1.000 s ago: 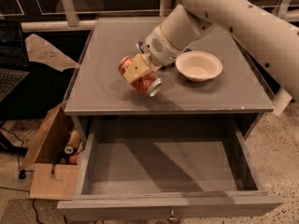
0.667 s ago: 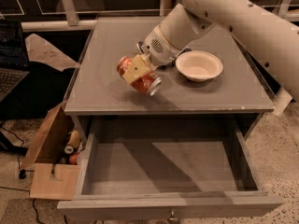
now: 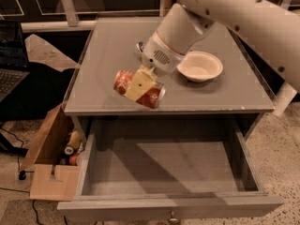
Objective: Place coke can into top drawer
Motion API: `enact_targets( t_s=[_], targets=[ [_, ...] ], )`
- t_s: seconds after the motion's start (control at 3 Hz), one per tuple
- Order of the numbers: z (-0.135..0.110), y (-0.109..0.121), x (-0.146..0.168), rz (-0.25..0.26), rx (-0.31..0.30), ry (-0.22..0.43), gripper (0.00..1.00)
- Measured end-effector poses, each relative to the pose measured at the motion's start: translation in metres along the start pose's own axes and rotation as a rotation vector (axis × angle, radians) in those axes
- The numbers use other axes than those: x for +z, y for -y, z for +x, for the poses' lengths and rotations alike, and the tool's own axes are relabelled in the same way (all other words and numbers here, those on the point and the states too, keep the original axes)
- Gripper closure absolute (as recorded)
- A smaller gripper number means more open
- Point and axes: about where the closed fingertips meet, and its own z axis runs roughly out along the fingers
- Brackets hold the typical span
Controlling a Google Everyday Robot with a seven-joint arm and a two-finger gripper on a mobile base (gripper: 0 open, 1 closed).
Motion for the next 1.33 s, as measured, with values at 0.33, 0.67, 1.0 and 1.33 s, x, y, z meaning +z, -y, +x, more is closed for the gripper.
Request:
enact_targets(
  t_s=[0.33,0.67,1.0,1.33],
  targets=[
    [0.043,-0.037,-0.015,0.038,0.001,0.018,1.0],
    [0.076,-0.053,-0.018,0.116,0.108,0.135,1.0],
    [0.116,-0.051,-0.024,0.23,0.278,0.244,1.0],
    [0.144,-0.024,-0.022,0.325,0.421,0.318,1.0]
  ],
)
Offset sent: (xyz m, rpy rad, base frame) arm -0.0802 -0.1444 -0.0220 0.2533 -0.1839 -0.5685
